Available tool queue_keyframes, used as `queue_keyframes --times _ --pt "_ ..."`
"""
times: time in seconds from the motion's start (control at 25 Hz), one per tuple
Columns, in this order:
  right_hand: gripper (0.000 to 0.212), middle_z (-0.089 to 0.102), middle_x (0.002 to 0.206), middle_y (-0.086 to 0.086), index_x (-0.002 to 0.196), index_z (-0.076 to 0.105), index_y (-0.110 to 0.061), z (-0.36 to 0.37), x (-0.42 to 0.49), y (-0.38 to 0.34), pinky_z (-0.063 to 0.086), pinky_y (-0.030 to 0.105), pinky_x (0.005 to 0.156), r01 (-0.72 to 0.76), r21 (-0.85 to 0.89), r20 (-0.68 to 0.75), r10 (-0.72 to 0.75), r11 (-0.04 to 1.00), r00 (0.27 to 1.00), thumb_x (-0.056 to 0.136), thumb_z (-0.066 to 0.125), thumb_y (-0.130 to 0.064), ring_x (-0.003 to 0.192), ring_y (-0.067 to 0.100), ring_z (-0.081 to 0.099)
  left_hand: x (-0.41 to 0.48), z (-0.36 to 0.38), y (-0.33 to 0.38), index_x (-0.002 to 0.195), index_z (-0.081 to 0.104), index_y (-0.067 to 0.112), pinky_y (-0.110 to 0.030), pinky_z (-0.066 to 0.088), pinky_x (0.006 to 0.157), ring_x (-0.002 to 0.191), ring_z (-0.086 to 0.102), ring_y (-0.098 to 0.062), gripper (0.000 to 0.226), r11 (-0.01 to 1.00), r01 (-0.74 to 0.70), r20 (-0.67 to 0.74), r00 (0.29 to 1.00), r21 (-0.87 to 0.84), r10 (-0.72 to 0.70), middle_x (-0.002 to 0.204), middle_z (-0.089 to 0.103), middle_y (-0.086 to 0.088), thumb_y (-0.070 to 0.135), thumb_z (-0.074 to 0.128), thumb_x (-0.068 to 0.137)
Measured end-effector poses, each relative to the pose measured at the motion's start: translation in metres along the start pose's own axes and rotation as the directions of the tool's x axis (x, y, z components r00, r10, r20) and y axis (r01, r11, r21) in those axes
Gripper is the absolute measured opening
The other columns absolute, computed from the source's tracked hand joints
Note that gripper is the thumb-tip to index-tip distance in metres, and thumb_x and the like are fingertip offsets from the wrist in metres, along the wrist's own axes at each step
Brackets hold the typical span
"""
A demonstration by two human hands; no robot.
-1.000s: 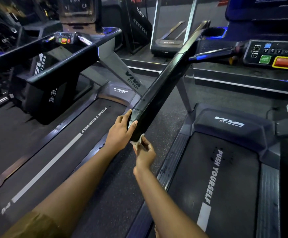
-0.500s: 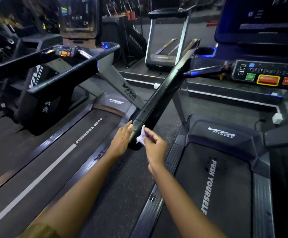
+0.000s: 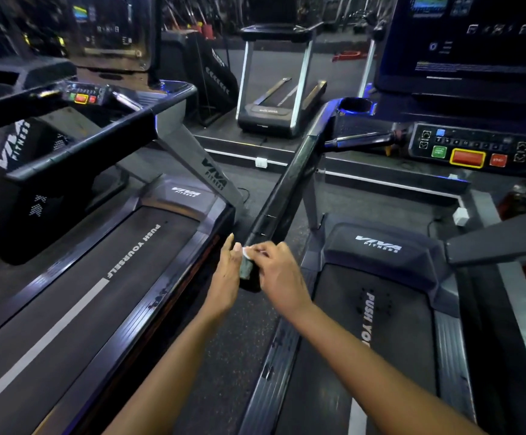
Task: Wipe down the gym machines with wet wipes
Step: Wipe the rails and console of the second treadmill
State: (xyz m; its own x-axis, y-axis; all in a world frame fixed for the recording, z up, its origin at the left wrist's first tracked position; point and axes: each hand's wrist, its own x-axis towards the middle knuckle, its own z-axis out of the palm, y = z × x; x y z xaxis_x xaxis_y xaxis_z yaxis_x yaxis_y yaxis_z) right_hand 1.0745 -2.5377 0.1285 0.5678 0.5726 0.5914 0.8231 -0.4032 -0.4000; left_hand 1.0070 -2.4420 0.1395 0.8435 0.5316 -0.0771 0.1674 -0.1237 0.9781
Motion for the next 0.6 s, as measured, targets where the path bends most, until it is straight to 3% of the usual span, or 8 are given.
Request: queue_keyframes --times 0.08,0.16,0.24,0.32,0.48,0.6 --pt "0.034 0.065 0.095 0.004 0.104 0.07 -0.008 -0.001 -0.01 -0.007 0.043 0.022 0.073 0.013 0.037 0.046 -0.015 0.999 0.999 0.074 0.06 0.005 0.08 0.022 0.054 -0.001 -0.001 -0.001 0.151 0.016 0.026 -0.024 0.024 0.104 0.123 0.035 0.005 0.071 1.0 -0.014 0.012 1.0 0.017 0.014 0.145 0.03 0.01 0.063 0.029 0.092" --pt "0.035 0.066 0.097 0.004 0.105 0.07 -0.009 -0.002 0.01 0.001 0.037 0.018 0.077 -0.114 0.087 0.023 0.113 0.99 0.993 0.076 0.061 0.008 0.085 0.021 0.053 0.006 -0.002 0.0 0.152 0.017 0.023 -0.029 0.023 0.112 0.135 0.03 -0.004 0.072 0.997 -0.034 -0.001 0.999 0.064 0.035 0.153 0.025 0.005 0.059 0.026 0.09" --pt "0.033 0.066 0.1 0.007 0.108 0.07 -0.008 0.002 0.049 0.025 0.037 0.021 0.078 -0.274 0.09 -0.066 0.28 0.958 0.958 0.082 0.056 0.007 0.089 0.024 0.054 0.016 0.0 0.002 0.152 0.017 0.023 -0.033 0.021 0.115 0.141 0.023 -0.011 0.076 0.99 -0.066 -0.01 0.998 0.128 0.068 0.156 0.022 0.002 0.061 0.024 0.086" --pt "0.033 0.065 0.104 0.01 0.11 0.069 -0.008 0.007 0.086 0.056 0.038 0.026 0.082 -0.347 0.025 -0.045 0.348 0.937 0.936 0.086 0.05 0.006 0.093 0.03 0.053 0.025 0.004 0.004 0.151 0.019 0.025 -0.03 0.025 0.108 0.139 0.028 -0.013 0.075 0.984 -0.083 -0.013 0.996 0.161 0.086 0.154 0.028 0.003 0.062 0.023 0.086" --pt "0.03 0.061 0.11 0.01 0.116 0.065 -0.011 0.02 0.093 0.072 0.044 0.039 0.086 -0.29 -0.116 0.092 0.301 0.95 0.949 0.093 0.046 -0.005 0.1 0.028 0.048 0.029 0.008 0.005 0.15 0.02 0.031 -0.037 0.031 0.103 0.135 0.038 -0.018 0.071 0.948 -0.084 -0.005 0.996 0.307 0.089 0.152 0.034 0.004 0.062 0.019 0.086" --pt "0.028 0.066 0.093 0.007 0.106 0.071 -0.01 0.019 0.064 0.05 0.051 0.036 0.067 -0.09 -0.122 0.022 0.094 0.988 0.995 0.084 0.056 -0.002 0.08 0.028 0.055 0.03 0.008 0.003 0.15 0.02 0.032 -0.041 0.033 0.102 0.133 0.041 -0.021 0.07 0.937 -0.097 -0.017 0.994 0.335 0.109 0.151 0.036 0.002 0.063 0.019 0.087"
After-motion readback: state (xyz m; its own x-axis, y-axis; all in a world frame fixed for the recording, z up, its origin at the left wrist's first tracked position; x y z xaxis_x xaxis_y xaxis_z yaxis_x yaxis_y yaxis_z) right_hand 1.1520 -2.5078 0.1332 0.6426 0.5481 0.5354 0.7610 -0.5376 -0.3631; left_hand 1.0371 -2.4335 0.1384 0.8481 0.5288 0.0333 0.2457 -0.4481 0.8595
